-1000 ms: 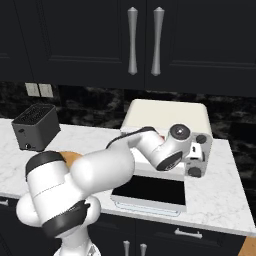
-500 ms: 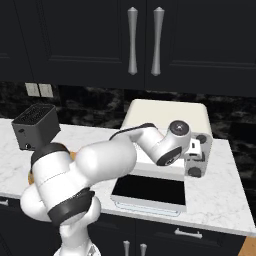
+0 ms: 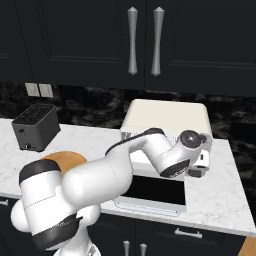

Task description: Pick up the kebab skewer and baguette bread, and place them inside the toaster oven. Close the toaster oven door and start by setting the timer.

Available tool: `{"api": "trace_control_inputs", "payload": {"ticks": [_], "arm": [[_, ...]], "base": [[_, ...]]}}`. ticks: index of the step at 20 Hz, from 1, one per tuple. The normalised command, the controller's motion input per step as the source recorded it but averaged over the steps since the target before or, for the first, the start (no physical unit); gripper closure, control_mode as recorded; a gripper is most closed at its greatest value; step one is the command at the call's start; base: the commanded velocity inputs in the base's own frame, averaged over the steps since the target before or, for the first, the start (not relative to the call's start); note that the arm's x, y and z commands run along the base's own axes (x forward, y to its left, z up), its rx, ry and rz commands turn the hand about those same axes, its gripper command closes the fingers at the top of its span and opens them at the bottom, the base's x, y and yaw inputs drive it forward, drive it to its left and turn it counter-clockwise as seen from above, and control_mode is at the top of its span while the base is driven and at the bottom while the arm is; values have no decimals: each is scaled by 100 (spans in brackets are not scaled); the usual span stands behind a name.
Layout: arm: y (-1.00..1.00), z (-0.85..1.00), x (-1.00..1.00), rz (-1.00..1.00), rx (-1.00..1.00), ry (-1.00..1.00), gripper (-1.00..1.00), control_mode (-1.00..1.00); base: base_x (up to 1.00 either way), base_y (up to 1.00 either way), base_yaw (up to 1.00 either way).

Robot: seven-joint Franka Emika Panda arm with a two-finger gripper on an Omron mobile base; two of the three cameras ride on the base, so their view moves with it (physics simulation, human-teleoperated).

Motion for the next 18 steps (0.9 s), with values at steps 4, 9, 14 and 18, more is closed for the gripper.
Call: {"api": "trace_control_inputs", "payload": {"ticks": [4,9,14,18], "arm": [[-8,0,-98,0,7,-1,-100,-100],[0,0,-79,0,1,-4,-100,-100],[0,-11,-46,0,0,-2,-100,-100],[0,-29,-3,0,0,-4,-100,-100]], "base": [[0,0,0],[0,0,0],[0,0,0],[0,0,0]]}}
